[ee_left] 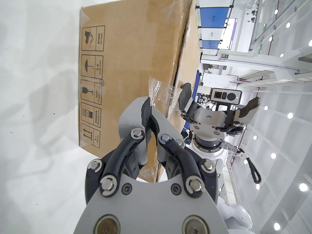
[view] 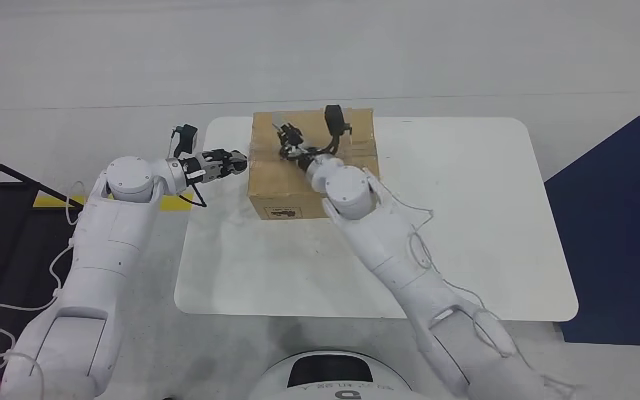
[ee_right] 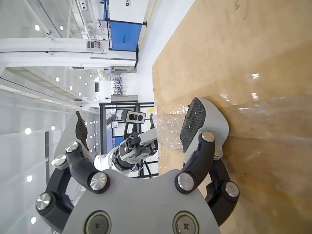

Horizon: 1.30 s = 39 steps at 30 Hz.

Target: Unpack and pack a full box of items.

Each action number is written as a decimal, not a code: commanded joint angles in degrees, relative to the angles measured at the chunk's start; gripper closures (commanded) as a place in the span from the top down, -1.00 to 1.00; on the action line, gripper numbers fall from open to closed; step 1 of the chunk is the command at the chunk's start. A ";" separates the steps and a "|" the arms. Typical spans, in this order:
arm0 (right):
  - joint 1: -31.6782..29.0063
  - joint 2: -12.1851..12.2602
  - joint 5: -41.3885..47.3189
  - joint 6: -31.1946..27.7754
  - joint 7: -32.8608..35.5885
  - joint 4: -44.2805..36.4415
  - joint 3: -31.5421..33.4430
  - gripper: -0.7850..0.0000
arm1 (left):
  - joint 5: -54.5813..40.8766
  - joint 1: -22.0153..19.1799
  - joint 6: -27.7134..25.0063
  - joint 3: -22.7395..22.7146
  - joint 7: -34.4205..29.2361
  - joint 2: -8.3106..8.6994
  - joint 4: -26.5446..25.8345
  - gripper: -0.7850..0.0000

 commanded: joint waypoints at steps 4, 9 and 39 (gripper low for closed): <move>3.38 -1.48 4.45 -2.62 1.86 4.95 -1.82 1.00 | 0.00 0.00 0.00 0.00 0.00 0.00 0.00 -1.00; 6.72 -3.26 9.67 -4.32 4.33 10.33 -3.56 1.00 | 0.00 0.00 0.00 0.00 0.00 0.00 0.00 -1.00; 7.24 -4.69 8.42 -24.56 -8.40 10.78 1.44 1.00 | -3.05 1.18 0.41 -11.43 0.87 3.59 2.94 1.00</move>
